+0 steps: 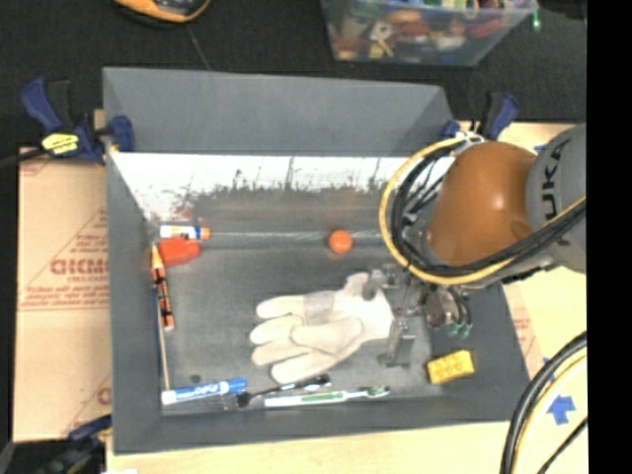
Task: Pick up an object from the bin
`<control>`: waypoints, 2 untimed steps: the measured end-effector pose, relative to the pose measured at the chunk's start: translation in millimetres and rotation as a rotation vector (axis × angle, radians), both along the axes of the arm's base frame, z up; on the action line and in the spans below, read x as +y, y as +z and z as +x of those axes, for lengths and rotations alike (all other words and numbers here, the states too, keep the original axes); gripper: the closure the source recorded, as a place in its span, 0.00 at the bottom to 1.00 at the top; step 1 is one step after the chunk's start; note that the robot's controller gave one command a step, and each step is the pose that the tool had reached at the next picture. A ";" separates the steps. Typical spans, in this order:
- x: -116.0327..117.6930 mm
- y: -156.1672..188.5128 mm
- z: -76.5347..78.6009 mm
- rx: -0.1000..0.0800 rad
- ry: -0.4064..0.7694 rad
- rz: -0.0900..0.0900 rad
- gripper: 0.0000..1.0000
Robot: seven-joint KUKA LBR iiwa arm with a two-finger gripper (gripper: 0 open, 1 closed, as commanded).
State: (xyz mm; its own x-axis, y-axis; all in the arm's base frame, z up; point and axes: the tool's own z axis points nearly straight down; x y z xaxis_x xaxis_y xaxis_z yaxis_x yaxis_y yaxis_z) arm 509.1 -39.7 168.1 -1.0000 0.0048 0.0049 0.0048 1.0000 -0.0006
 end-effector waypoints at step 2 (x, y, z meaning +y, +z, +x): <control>32.0 -17.7 -12.2 -0.004 -0.038 0.001 0.00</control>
Offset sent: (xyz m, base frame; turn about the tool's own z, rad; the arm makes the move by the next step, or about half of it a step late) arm -0.0121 0.0307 -0.0169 0.0409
